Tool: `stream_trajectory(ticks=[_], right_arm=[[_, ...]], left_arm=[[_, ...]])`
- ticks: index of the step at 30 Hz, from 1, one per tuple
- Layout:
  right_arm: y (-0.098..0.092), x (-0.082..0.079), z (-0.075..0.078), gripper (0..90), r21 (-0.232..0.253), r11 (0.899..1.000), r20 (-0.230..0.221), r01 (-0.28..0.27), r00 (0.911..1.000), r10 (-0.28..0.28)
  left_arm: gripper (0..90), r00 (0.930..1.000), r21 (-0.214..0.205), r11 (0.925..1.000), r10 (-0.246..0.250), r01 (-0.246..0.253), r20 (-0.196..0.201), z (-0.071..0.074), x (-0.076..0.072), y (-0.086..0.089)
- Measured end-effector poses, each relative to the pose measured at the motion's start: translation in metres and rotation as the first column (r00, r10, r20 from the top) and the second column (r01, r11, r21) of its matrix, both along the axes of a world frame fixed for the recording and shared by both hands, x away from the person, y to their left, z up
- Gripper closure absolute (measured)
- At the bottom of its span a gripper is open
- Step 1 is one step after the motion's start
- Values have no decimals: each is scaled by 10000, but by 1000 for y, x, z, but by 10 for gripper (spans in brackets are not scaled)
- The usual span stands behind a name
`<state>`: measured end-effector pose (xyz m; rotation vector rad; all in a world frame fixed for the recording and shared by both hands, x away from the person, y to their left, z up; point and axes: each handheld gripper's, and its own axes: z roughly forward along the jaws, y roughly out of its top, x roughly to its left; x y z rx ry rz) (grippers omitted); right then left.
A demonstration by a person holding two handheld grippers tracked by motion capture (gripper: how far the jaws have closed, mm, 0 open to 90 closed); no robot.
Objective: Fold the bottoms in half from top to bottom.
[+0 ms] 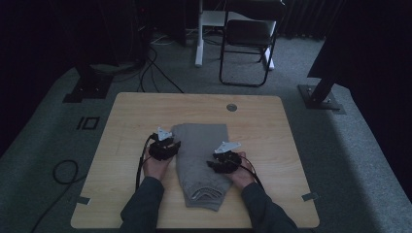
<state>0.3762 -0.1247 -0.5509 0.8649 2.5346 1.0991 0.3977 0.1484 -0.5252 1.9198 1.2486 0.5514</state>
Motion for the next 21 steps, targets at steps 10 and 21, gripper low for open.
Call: stream_trajectory(ticks=[10, 21], right_arm=[[-5, -17, 1, 560, -63, 9984, -106, -555, 9984, 555], [-8, -23, 6, 567, -181, 9927, -631, -1189, 9911, 1176]], left_arm=[[612, 9990, 453, 9985, 333, -320, -297, -7, 18, -5], [774, 9946, 649, 9977, 264, -199, -1000, -23, 17, -9]])
